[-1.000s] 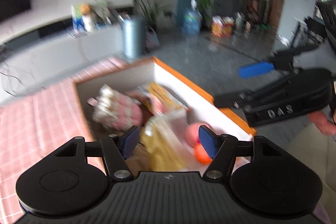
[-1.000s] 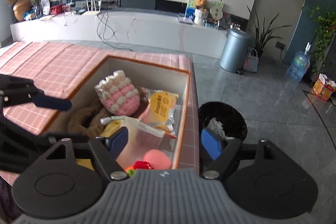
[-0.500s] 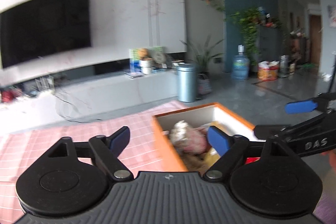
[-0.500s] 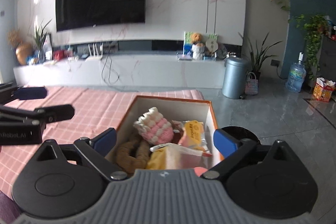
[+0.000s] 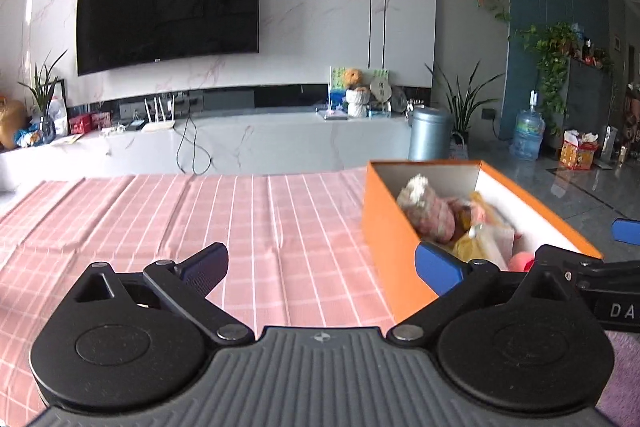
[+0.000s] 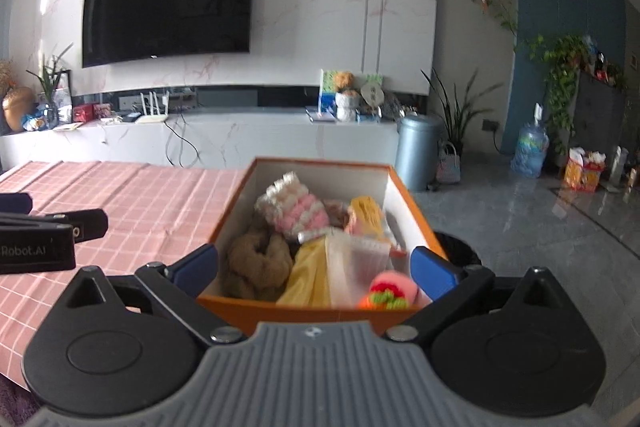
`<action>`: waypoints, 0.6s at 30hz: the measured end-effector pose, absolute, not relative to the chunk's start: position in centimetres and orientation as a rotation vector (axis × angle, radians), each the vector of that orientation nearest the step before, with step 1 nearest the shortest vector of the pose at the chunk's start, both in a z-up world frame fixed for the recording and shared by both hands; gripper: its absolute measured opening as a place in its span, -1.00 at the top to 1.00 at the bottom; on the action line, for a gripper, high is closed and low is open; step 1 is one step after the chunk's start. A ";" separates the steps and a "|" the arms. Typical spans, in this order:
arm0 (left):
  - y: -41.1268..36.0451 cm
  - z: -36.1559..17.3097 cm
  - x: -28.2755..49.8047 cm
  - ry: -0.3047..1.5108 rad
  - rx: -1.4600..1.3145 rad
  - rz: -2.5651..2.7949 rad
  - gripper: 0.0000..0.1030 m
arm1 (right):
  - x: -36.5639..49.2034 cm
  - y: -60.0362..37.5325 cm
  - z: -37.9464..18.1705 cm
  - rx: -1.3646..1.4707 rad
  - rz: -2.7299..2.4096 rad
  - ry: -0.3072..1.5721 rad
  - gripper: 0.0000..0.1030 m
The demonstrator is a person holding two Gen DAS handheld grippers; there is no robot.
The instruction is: Organize soft objects
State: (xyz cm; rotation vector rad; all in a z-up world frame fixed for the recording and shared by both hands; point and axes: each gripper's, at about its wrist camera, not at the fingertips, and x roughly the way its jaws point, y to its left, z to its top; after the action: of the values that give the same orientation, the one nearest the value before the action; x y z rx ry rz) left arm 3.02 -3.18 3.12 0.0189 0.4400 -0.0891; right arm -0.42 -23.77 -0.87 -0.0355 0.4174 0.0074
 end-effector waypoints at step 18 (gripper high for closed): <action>-2.5 -0.7 1.1 0.492 0.029 -0.035 -1.00 | 0.1 -22.0 -5.2 -0.087 -0.011 0.489 -0.95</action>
State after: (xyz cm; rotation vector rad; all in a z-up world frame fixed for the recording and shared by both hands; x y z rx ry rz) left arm 1.06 -2.52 -0.71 0.0292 0.4918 -0.0353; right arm 0.05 -22.04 -5.20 -0.0873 0.4889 -0.0115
